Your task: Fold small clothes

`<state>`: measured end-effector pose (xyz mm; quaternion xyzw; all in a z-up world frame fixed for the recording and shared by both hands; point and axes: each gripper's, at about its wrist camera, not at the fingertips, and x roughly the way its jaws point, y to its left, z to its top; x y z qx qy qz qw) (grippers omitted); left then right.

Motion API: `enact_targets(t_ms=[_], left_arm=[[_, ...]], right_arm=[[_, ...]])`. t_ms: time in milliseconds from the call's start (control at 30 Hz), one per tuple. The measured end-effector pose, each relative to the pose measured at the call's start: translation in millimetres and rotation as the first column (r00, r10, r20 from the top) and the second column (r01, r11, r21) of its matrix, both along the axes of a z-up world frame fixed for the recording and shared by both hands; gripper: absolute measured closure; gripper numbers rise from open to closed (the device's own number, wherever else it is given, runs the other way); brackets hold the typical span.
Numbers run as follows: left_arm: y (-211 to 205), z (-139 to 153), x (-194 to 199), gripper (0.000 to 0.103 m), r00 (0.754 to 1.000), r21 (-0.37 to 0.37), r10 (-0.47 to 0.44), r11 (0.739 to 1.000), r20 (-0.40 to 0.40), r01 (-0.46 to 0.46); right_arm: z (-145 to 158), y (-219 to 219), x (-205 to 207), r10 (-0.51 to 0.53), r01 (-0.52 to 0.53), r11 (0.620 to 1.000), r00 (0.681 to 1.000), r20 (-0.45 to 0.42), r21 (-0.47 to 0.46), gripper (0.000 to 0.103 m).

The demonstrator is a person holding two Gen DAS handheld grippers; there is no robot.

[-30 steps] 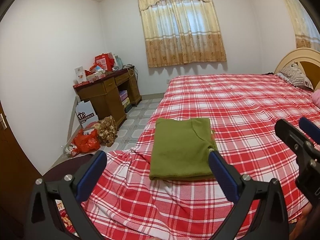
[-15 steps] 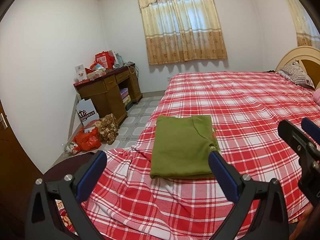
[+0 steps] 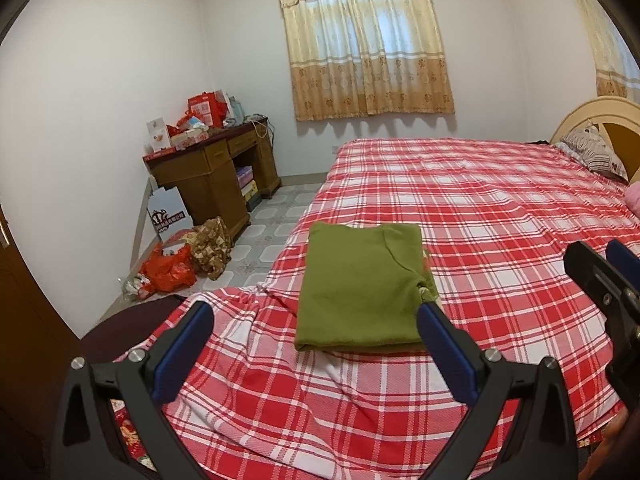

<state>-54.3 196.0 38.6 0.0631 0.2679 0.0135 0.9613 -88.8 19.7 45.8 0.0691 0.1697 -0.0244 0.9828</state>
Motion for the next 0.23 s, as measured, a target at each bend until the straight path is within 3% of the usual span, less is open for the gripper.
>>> enact_targets(t_ms=[100, 233], left_arm=[[2.5, -2.2, 2.5, 0.000, 1.000, -0.017, -0.004, 1.000, -0.013, 0.003], [0.7, -3.9, 5.2, 0.000, 1.000, 0.015, 0.020, 1.000, -0.013, -0.019]], right_arm=[[0.1, 0.4, 0.7, 0.001, -0.001, 1.000, 1.000, -0.004, 0.002, 0.024], [-0.7, 0.5, 1.9, -0.001, 0.001, 1.000, 1.000, -0.006, 0.001, 0.024]])
